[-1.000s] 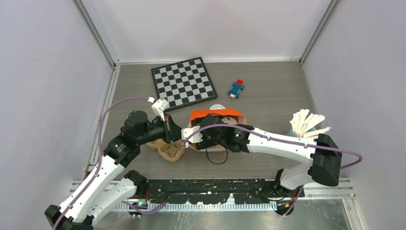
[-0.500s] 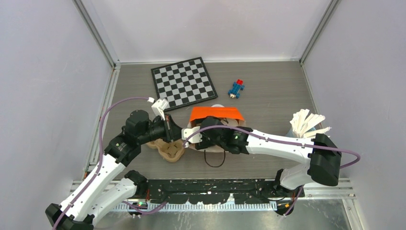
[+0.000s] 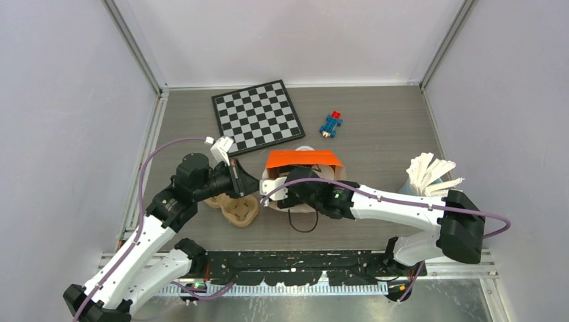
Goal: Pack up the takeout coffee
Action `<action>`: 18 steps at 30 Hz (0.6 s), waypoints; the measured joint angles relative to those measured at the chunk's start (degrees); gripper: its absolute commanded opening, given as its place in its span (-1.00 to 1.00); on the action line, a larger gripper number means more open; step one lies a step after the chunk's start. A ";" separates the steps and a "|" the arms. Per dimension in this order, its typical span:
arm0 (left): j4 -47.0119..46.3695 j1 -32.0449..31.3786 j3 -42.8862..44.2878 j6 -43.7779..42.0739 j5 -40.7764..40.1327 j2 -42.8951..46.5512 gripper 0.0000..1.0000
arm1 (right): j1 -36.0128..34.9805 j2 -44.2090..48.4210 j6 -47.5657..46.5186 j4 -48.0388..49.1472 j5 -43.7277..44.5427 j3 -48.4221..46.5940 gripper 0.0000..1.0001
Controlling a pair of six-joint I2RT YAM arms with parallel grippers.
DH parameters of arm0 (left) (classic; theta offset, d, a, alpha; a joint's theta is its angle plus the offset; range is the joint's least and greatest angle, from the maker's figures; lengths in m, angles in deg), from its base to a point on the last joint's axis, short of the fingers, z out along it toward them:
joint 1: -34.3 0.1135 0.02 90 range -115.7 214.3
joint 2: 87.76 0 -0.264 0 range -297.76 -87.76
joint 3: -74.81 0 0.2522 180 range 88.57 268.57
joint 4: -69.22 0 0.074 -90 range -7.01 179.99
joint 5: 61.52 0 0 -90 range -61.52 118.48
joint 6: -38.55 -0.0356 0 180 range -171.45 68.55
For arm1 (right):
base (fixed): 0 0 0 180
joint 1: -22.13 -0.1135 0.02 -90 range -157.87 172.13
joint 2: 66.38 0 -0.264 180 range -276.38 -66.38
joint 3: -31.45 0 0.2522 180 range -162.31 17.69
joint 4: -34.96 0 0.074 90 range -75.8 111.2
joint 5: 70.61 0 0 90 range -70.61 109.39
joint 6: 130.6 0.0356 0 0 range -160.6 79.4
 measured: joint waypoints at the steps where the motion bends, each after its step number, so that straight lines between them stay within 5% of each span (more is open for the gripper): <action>1: -0.02 0.00 0.28 0.22 0.07 -0.17 -1.00 | 0.04 0.15 0.00 -0.04 0.04 0.00 0.53; 18: 0.07 -0.04 1.20 1.88 0.22 -0.66 -1.00 | 0.13 2.97 -1.53 -0.11 -1.66 2.49 0.52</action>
